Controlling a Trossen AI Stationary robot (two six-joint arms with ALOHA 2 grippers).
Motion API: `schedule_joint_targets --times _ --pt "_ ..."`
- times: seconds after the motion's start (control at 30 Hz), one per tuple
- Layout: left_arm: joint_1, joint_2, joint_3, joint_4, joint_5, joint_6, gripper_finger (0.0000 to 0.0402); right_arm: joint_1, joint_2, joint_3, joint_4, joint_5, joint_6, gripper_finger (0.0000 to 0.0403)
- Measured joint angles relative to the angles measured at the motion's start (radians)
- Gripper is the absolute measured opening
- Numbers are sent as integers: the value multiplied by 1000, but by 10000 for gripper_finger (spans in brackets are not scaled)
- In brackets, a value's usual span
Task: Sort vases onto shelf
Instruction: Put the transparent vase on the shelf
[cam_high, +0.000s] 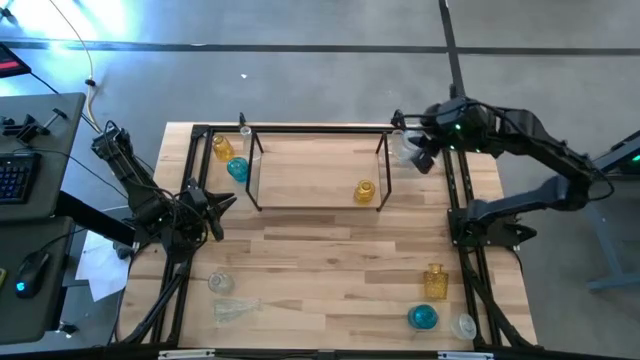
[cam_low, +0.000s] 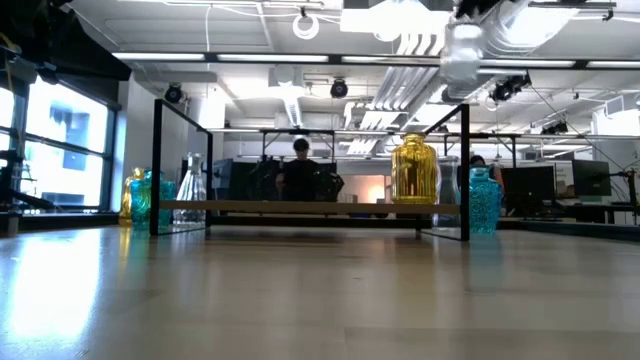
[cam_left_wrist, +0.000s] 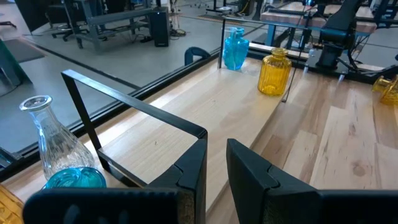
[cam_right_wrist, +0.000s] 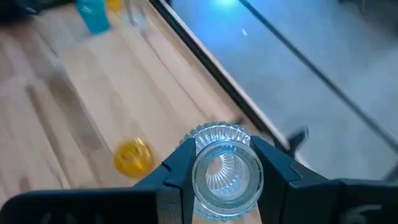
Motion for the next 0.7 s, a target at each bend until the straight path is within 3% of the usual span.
schedule_joint_targets --times 0.3,0.7 --pt "0 0 0 0 0 0 56 89 275 300 44 -4 -129 94" --pt "0 0 0 0 15 7 56 143 533 305 67 -78 -155 94"
